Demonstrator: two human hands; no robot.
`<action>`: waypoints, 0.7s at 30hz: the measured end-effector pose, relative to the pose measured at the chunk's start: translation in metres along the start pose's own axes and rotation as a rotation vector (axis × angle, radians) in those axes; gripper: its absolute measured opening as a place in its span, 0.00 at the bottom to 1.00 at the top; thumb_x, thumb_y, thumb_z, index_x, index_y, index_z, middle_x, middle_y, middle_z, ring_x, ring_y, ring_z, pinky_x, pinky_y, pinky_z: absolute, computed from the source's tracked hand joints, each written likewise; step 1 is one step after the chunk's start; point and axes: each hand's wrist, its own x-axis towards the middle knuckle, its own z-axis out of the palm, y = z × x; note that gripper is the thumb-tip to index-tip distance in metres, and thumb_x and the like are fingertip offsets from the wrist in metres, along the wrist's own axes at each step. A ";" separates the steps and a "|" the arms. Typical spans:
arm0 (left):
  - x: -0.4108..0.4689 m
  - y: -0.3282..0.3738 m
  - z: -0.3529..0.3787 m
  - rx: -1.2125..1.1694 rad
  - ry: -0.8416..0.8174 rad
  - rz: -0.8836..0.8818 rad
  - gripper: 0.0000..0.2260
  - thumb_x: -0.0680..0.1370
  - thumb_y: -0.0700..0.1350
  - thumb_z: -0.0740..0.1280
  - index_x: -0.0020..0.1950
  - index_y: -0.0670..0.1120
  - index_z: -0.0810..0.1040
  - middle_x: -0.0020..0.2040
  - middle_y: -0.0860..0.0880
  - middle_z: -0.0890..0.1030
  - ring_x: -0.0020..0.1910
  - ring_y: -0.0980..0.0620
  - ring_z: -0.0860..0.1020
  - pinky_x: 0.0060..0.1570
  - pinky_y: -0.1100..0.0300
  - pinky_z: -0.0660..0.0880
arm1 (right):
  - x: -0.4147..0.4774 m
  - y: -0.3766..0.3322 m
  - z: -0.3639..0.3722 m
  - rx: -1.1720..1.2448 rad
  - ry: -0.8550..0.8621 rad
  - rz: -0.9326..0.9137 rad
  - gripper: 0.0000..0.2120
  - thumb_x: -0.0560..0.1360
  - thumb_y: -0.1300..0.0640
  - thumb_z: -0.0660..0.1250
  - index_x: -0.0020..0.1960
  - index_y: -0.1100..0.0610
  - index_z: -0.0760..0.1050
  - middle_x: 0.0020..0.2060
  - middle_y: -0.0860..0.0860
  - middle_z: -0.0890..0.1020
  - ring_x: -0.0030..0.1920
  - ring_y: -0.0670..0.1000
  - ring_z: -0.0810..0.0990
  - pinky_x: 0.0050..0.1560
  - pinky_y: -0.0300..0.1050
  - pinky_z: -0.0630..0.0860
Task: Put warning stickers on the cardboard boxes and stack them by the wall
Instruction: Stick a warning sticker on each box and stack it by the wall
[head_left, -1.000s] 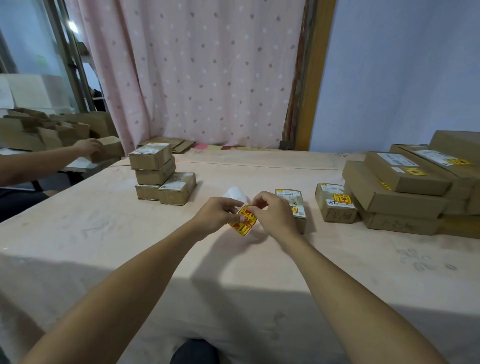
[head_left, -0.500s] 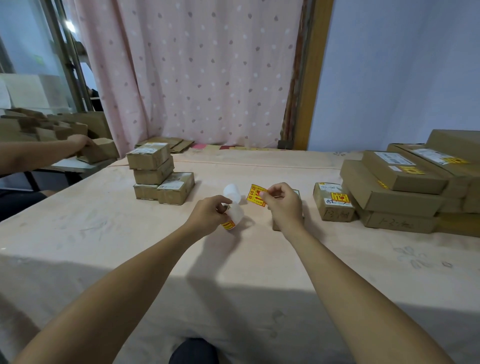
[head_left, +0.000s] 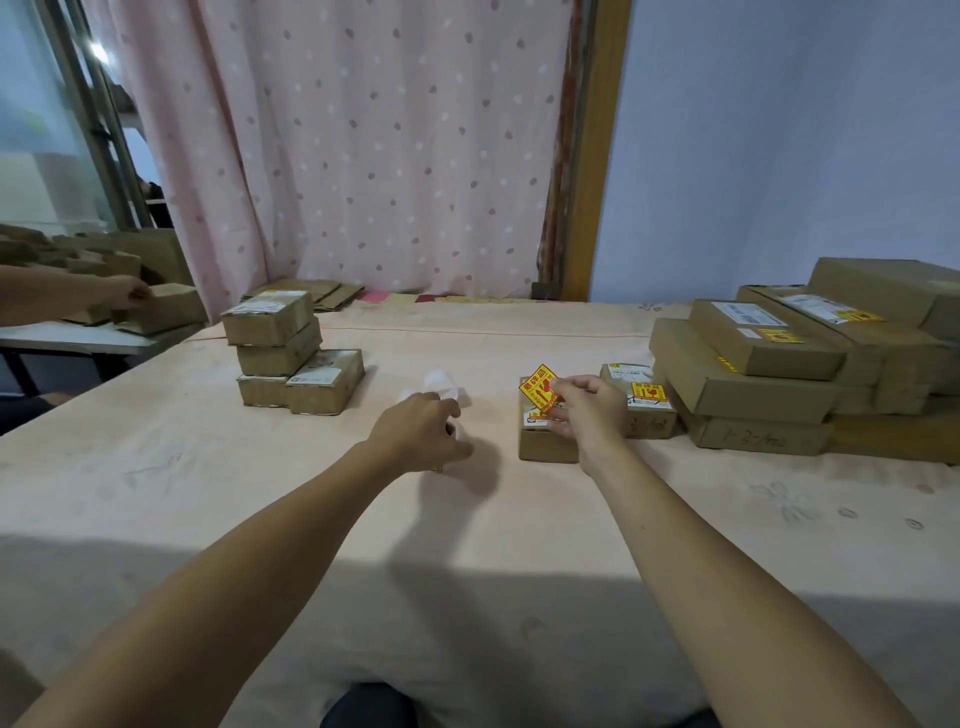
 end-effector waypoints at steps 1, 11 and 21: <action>0.002 0.005 0.000 0.029 0.055 0.009 0.24 0.72 0.61 0.69 0.65 0.51 0.78 0.58 0.51 0.78 0.62 0.48 0.74 0.51 0.54 0.73 | 0.000 -0.001 -0.002 0.005 0.000 0.006 0.04 0.75 0.59 0.75 0.44 0.55 0.80 0.42 0.56 0.87 0.38 0.53 0.87 0.35 0.46 0.82; 0.030 0.101 0.012 -0.911 0.095 -0.209 0.17 0.78 0.55 0.70 0.39 0.43 0.84 0.37 0.49 0.83 0.39 0.52 0.76 0.38 0.58 0.69 | 0.006 0.000 -0.023 -0.046 -0.034 -0.011 0.05 0.74 0.57 0.77 0.41 0.56 0.83 0.35 0.50 0.85 0.36 0.47 0.83 0.41 0.42 0.79; 0.052 0.114 0.035 -0.883 0.057 -0.235 0.11 0.78 0.43 0.70 0.37 0.41 0.83 0.30 0.50 0.73 0.34 0.51 0.70 0.31 0.60 0.64 | 0.028 0.012 -0.041 -0.364 -0.039 -0.053 0.06 0.70 0.53 0.78 0.40 0.54 0.85 0.38 0.47 0.86 0.46 0.51 0.84 0.52 0.49 0.80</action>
